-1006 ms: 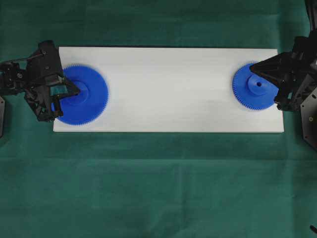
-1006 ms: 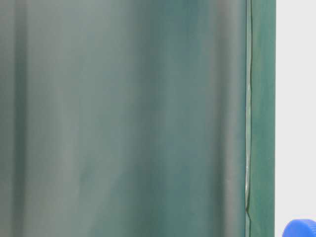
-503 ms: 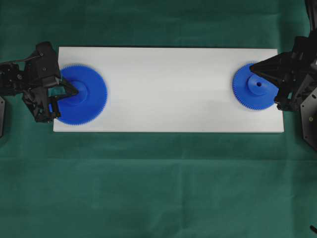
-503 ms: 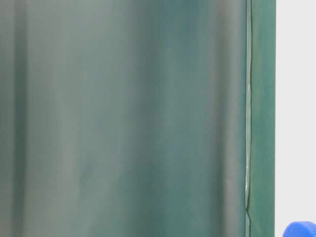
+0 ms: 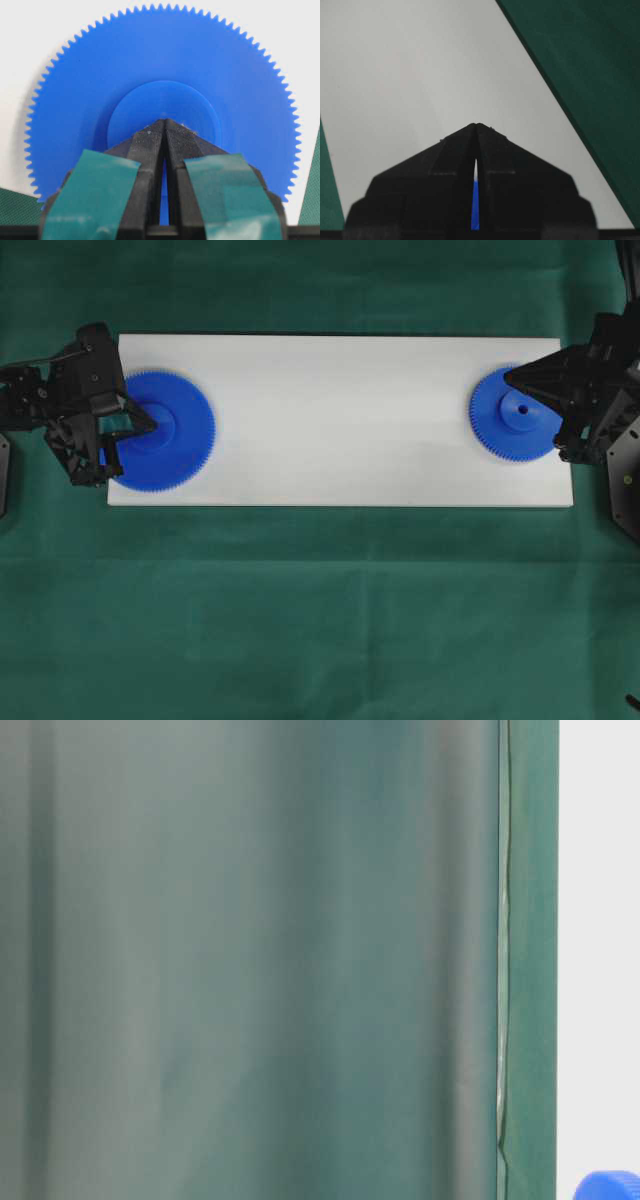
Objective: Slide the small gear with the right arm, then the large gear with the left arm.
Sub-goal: 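Move the left gripper onto the large blue gear's hub, then slide the large gear right until it meshes with the small gear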
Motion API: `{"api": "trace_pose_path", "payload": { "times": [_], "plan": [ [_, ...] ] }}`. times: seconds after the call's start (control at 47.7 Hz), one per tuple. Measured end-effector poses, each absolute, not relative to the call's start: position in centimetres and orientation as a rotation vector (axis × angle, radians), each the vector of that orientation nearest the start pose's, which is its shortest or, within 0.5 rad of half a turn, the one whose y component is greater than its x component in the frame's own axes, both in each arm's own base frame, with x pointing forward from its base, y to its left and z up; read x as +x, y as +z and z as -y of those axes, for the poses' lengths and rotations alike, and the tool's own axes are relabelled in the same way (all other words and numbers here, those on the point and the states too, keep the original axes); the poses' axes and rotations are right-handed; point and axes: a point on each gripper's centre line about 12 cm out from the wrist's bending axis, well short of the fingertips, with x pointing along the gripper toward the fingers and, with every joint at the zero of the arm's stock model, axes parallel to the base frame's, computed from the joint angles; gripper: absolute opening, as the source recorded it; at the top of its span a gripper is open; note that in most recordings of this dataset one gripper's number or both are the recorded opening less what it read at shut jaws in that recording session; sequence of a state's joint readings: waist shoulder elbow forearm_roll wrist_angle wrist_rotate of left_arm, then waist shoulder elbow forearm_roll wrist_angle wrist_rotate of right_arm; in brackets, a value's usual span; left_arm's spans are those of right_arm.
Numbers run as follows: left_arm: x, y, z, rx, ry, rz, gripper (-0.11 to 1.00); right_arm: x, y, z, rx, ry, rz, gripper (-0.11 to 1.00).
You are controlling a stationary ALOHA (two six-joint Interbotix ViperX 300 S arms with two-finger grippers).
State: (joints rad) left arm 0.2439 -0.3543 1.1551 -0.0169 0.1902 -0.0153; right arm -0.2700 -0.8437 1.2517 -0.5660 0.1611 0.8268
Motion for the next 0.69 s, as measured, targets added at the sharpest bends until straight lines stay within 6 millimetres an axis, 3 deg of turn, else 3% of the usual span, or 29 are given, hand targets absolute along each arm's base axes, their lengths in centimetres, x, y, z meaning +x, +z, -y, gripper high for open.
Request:
{"api": "trace_pose_path", "payload": {
  "times": [0.189, 0.377, 0.545, 0.692],
  "plan": [
    [22.6, 11.5, -5.6, -0.147, 0.235, -0.986, 0.0, 18.2, 19.1, 6.1, 0.308, -0.418, -0.496, 0.5],
    [25.1, 11.4, -7.2, -0.133, 0.251, -0.983, 0.0, 18.2, 19.1, 6.1, 0.308, -0.418, -0.496, 0.5],
    [29.1, 11.2, -9.2, -0.087, 0.248, -0.968, 0.0, 18.2, 19.1, 6.0, 0.307, -0.414, -0.495, 0.5],
    [34.1, 10.9, -11.1, -0.06, 0.243, -0.944, 0.0, 18.3, 19.2, 5.8, 0.305, -0.397, -0.487, 0.5]
  ]
}}
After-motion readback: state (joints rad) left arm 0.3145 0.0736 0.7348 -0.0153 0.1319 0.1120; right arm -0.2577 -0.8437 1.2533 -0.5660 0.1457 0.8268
